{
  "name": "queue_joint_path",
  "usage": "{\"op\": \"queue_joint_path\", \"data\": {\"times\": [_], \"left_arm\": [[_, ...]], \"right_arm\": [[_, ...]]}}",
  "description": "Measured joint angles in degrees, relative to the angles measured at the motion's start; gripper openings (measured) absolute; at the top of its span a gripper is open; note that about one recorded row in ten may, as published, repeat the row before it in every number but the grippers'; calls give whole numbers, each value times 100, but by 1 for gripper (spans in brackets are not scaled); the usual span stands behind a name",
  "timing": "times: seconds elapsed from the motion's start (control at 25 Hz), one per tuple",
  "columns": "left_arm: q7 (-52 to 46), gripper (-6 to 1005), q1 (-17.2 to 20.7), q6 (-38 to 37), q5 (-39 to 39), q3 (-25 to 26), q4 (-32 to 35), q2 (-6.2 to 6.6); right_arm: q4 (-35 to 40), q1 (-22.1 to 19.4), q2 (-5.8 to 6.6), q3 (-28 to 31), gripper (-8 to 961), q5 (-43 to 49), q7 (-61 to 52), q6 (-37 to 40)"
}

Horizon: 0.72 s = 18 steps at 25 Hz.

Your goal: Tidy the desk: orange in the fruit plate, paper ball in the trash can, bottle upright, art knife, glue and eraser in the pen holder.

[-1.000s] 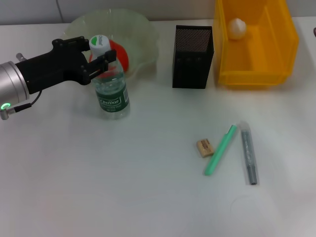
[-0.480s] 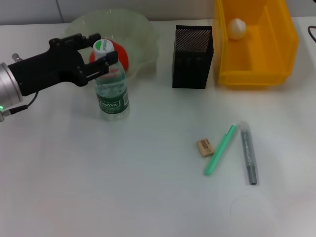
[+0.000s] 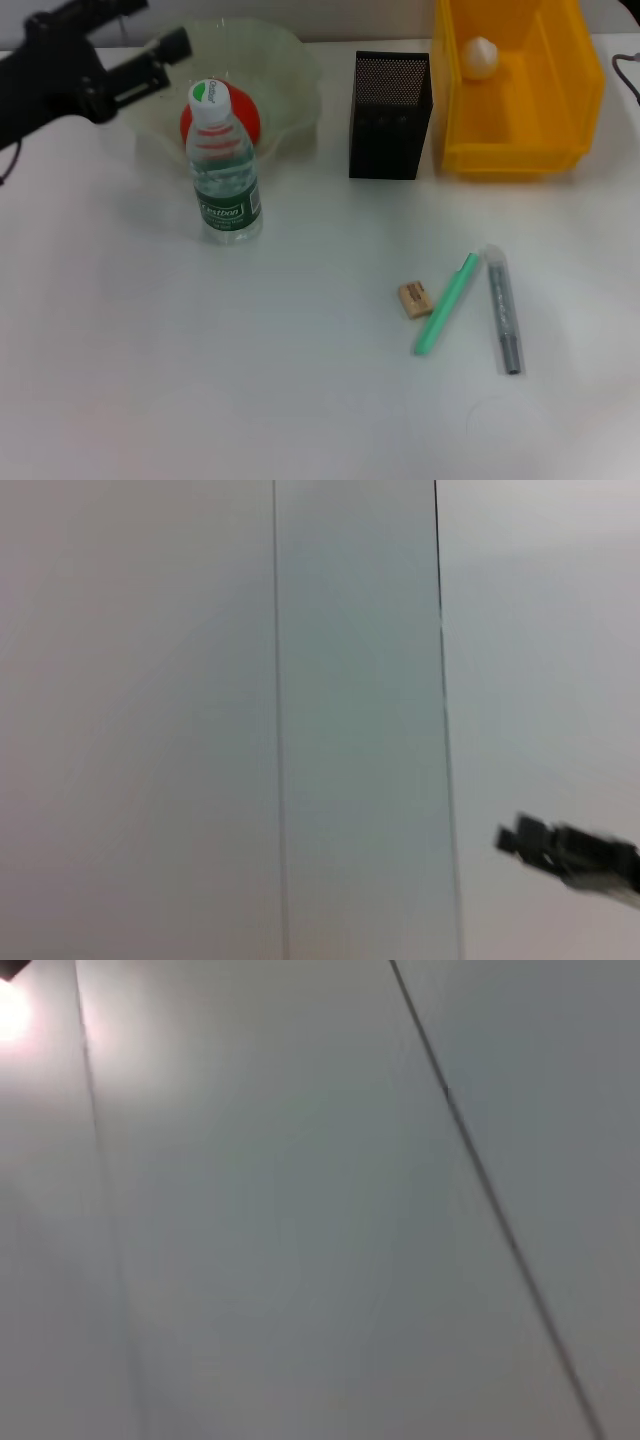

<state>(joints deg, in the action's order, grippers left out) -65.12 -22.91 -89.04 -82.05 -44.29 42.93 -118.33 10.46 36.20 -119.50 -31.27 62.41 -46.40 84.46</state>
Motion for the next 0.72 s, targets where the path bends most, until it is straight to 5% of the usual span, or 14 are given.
{"op": "queue_joint_path", "data": {"times": [0.28, 0.48, 0.52, 0.6, 0.64, 0.72], "left_arm": [[257, 719, -9, 204, 180, 86, -136, 11], [270, 716, -50, 465, 189, 228, -250, 11], [289, 716, -52, 507, 190, 309, -315, 11], [298, 715, -48, 514, 190, 340, -327, 11], [316, 714, -22, 533, 190, 416, -343, 11], [324, 714, -5, 549, 190, 458, -344, 11]], "right_arm": [[811, -68, 7, -944, 617, 0, -629, 37], [2164, -235, 16, -2070, 616, 303, -1887, -624], [3102, -352, 12, -2533, 616, 902, -2757, -1095], [3579, -398, 7, -2732, 616, 1301, -3241, -1326], [4414, -408, 3, -3077, 616, 2274, -4316, -1726], [4765, -376, 4, -3230, 616, 2873, -4952, -1889]]}}
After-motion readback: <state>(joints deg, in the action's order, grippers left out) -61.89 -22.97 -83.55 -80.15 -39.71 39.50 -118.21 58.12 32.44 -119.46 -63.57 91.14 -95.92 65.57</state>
